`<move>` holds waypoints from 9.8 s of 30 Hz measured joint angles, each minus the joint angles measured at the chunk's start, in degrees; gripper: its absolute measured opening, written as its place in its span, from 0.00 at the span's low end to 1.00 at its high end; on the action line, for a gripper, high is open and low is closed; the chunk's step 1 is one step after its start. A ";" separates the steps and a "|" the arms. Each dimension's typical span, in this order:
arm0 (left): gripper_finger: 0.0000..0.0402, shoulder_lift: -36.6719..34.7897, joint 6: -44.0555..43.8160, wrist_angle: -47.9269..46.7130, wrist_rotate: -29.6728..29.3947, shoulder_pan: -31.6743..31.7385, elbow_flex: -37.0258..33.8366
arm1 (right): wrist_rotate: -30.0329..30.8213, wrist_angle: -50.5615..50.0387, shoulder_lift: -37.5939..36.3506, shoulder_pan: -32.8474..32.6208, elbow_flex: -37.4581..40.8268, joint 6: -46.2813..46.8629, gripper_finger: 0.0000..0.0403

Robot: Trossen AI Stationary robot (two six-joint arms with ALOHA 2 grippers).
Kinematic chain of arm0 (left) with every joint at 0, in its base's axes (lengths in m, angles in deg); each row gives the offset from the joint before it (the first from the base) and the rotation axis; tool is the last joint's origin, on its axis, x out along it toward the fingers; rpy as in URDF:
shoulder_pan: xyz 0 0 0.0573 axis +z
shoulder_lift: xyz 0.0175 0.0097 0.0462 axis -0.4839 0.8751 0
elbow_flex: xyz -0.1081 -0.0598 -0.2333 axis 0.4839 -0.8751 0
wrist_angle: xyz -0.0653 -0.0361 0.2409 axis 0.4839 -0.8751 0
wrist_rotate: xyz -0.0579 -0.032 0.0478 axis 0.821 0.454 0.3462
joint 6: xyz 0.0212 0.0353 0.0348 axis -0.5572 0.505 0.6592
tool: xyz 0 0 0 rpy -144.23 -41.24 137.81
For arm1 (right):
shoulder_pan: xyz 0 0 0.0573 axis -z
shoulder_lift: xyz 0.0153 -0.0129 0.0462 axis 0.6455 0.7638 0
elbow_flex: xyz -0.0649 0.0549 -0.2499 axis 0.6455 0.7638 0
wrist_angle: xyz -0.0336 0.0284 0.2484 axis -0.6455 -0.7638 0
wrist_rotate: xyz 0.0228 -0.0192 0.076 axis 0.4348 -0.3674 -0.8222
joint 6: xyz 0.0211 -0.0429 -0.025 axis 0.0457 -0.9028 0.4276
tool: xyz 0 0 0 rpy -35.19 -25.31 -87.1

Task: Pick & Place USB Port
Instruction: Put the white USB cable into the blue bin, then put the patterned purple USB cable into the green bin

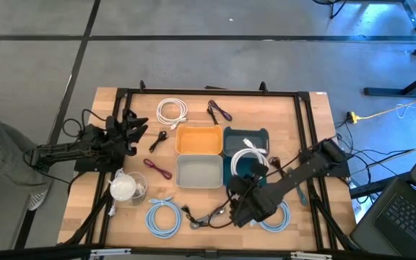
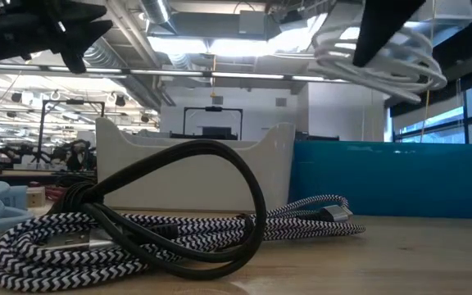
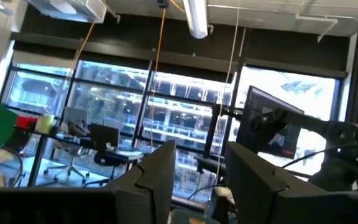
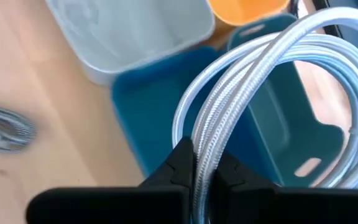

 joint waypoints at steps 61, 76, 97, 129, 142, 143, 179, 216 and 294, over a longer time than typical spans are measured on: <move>0.33 9.40 -5.38 -0.34 21.97 -9.88 0.01 | -60.61 51.81 -33.41 23.75 40.88 -16.26 0.03; 0.33 9.38 -3.84 4.58 19.25 -9.88 1.11 | -67.05 60.50 -33.40 30.45 51.92 -22.72 0.06; 0.33 10.94 1.38 3.90 9.07 -9.88 1.18 | -56.66 51.99 -38.24 33.08 45.23 -32.77 0.24; 0.33 28.97 3.29 2.86 3.32 -8.53 6.31 | -37.93 50.35 -37.21 54.08 33.47 -53.36 0.24; 0.33 39.45 12.38 3.02 7.48 -3.22 14.20 | -42.90 62.79 -28.98 55.10 33.50 -50.52 0.24; 0.33 39.43 11.88 3.31 7.48 -3.19 14.27 | -43.98 63.67 -28.06 55.35 33.50 -50.35 0.24; 0.33 39.39 5.81 5.25 10.32 -3.85 14.29 | -37.29 47.53 0.14 63.72 17.43 -64.09 0.24; 0.33 39.39 3.48 5.23 13.29 -3.85 14.29 | -36.47 41.18 7.21 64.31 8.09 -65.82 0.03; 0.33 30.16 2.56 0.09 14.76 -3.85 14.27 | -26.62 23.25 -23.85 49.78 38.89 -61.73 0.03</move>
